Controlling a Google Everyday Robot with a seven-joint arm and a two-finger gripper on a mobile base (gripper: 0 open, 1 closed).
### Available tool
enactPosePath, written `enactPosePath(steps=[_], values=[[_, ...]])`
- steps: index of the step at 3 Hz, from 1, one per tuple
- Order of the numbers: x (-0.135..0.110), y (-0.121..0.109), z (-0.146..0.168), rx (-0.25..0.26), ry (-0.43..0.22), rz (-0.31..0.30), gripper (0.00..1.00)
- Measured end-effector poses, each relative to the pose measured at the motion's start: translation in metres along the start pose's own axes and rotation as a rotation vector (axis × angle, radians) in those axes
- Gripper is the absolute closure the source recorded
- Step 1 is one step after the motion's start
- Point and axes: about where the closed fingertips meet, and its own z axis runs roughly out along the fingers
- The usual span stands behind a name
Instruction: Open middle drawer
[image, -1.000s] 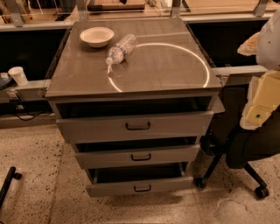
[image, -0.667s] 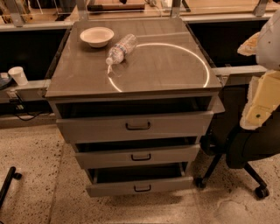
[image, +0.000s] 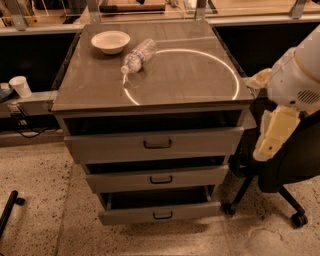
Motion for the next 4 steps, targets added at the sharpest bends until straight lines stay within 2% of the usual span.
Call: enactPosePath(steps=[1, 2, 4], values=[[0.01, 0.005, 0.07, -0.047, -0.104, -0.014, 0.0], [0.019, 0.019, 0.129, -0.096, -0.182, -0.049, 0.0], [0.016, 0.022, 0.134, -0.116, -0.173, -0.071, 0.0]])
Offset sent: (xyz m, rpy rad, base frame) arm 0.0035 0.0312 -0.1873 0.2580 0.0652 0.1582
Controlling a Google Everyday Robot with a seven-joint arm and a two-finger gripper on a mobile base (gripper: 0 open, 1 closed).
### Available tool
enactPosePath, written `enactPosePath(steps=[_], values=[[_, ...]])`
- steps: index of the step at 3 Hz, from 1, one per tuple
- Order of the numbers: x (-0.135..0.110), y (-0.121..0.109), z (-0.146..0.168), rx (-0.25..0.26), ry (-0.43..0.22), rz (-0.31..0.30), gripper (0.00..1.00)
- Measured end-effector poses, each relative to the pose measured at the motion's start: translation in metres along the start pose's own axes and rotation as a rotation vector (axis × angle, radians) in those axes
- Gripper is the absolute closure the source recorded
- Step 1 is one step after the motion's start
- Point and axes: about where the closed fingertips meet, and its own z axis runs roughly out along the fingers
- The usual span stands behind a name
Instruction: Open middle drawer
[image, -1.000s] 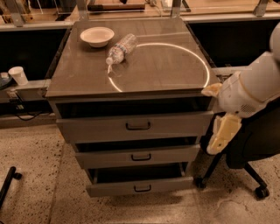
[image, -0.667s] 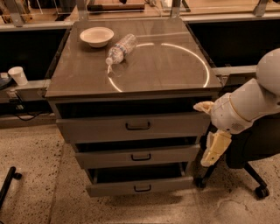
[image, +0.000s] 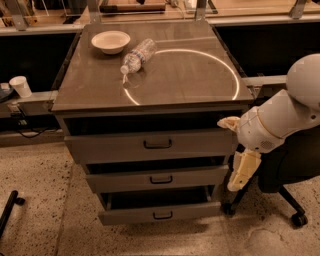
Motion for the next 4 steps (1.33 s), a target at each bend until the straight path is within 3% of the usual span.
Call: enactPosePath(steps=[1, 2, 3, 4], values=[[0.015, 0.012, 0.033, -0.012, 0.001, -0.059, 0.0], [0.042, 0.012, 0.091, 0.026, 0.016, -0.116, 0.0], [0.061, 0.007, 0.129, 0.046, 0.011, -0.123, 0.0], [0.063, 0.005, 0.134, 0.052, 0.007, -0.12, 0.0]])
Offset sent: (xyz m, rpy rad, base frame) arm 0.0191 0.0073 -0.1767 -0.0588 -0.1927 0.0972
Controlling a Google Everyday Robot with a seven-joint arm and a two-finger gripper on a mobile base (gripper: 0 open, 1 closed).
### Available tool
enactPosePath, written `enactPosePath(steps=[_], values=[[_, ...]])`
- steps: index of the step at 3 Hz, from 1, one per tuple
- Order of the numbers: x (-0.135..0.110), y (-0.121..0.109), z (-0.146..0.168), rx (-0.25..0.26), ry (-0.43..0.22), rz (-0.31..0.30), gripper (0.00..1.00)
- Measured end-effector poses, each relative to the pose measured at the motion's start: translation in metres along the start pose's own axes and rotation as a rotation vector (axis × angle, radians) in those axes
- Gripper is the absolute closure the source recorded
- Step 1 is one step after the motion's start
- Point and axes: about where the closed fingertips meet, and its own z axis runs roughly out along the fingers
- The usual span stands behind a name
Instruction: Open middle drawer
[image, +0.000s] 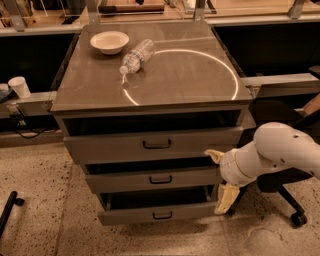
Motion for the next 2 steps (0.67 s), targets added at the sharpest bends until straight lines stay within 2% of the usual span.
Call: enactPosePath(steps=[1, 2], values=[[-0.001, -0.001, 0.007, -0.023, 0.022, -0.028, 0.0], [0.009, -0.001, 0.036, -0.077, -0.003, -0.087, 0.0]])
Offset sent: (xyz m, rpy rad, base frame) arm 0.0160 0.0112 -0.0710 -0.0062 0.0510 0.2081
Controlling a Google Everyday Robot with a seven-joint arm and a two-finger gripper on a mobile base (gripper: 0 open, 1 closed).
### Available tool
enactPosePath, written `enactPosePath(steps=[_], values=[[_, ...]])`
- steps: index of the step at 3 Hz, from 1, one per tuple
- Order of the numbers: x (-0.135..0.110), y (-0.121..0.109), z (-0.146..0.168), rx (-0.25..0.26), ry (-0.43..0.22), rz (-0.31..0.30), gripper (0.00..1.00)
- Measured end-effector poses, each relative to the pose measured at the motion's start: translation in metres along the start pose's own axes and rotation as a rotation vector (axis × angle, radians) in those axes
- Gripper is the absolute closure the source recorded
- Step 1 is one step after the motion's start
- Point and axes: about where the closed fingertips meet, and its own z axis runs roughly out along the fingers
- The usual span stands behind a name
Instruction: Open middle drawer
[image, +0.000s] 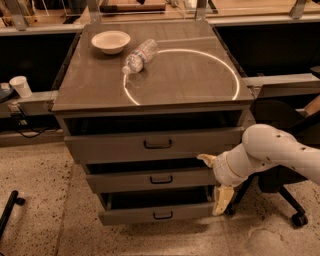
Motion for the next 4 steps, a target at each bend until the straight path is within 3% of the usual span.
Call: enactPosePath(steps=[1, 2, 4], values=[[0.019, 0.009, 0.048, -0.012, -0.032, -0.065, 0.0], [0.028, 0.009, 0.079, 0.027, -0.166, -0.082, 0.0], [0.038, 0.01, 0.087, 0.045, -0.19, -0.119, 0.0]])
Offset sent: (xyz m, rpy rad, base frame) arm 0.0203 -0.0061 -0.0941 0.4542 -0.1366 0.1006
